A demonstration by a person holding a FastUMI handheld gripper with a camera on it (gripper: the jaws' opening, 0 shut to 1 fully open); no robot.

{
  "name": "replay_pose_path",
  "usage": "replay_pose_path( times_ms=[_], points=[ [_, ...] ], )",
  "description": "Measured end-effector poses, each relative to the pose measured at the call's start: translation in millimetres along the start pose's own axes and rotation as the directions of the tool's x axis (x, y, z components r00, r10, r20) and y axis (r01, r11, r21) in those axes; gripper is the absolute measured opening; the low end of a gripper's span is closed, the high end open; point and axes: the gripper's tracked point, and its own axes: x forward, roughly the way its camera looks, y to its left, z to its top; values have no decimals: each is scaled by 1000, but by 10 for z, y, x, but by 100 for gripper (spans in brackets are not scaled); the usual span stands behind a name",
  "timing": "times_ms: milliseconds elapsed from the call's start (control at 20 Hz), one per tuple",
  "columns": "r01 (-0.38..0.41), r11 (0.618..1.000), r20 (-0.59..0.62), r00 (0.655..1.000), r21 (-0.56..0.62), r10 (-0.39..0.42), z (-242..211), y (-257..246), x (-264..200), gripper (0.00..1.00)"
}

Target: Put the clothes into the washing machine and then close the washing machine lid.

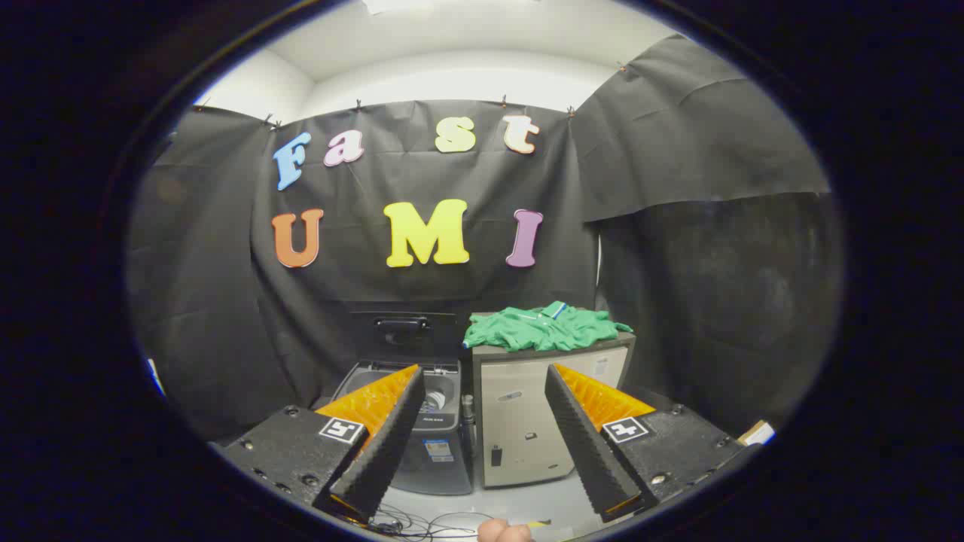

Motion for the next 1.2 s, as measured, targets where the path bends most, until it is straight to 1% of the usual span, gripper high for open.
replay_pose_path(
  times_ms=[350, 1200],
  points=[
    [-17, 1000, 10, 1000, -11, 17, 25, 82, -40, 100],
    [-20, 1000, 12, 1000, -20, 20, 11, 169, -82, 100]
  ],
)
